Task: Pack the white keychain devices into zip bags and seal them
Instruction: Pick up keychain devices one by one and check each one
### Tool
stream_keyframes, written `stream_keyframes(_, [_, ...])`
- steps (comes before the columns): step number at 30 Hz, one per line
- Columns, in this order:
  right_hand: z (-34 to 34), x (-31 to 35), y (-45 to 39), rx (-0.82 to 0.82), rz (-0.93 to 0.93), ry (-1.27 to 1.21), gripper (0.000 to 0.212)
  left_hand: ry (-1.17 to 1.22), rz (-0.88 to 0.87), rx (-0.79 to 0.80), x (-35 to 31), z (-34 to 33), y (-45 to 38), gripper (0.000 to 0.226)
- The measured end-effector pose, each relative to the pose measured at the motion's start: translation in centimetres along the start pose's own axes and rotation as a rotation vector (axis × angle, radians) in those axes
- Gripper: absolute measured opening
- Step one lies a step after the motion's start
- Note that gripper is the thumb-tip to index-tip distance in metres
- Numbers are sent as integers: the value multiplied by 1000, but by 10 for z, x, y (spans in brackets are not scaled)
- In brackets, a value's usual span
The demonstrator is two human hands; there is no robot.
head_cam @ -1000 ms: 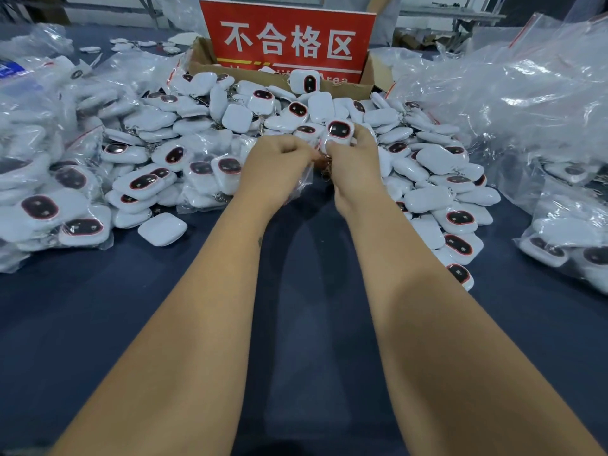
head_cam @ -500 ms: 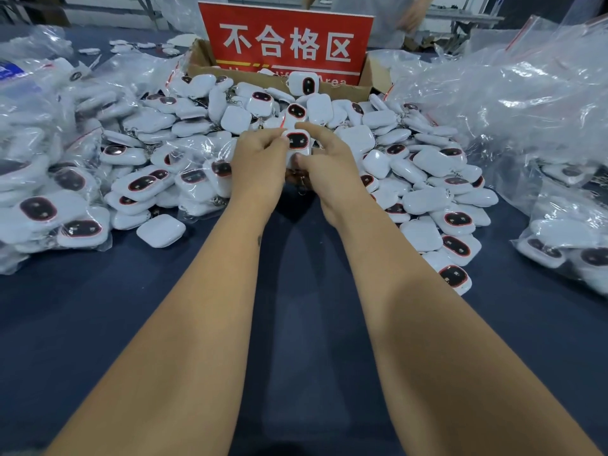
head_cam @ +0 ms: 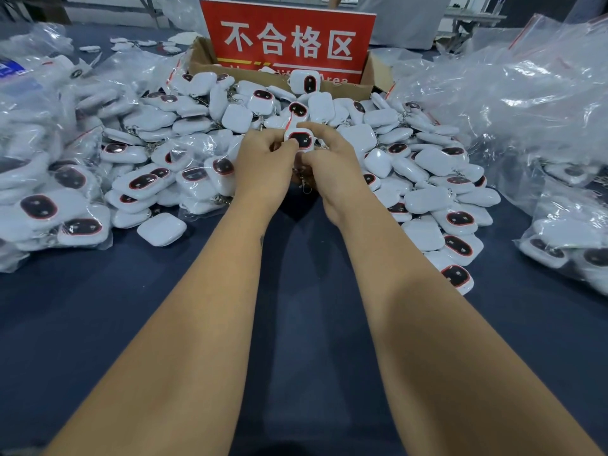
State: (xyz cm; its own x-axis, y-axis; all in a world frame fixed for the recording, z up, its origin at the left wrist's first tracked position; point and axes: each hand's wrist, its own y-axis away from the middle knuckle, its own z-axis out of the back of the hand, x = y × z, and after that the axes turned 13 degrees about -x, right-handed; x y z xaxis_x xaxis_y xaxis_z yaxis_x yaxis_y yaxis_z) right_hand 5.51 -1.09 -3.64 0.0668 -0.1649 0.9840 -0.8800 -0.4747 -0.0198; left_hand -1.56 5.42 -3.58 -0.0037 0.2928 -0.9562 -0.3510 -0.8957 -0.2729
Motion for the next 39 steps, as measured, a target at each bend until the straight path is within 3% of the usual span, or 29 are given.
stream_keyframes(3, [1, 2, -1, 4, -52, -25, 44, -19, -10, 1, 0, 0, 0, 21])
stream_keyframes(8, [1, 4, 2, -23, -64, -76, 26, -6, -16, 14, -1, 0, -1, 21])
stream_keyframes(13, [0, 2, 0, -31, -46, -46, 22, 19, -3, 1, -1, 0, 0, 21])
stream_keyframes(29, [-1, 2, 0, -47, -34, -40, 23, 43, 33, 17, -6, 1, 6, 14])
stream_keyframes(35, [-1, 4, 3, -30, -19, -27, 23, -15, -20, 27, -5, 1, 4, 31])
stream_keyframes(39, [-1, 5, 5, -19, -12, -22, 23, -26, -11, 19, -4, 0, 4, 30])
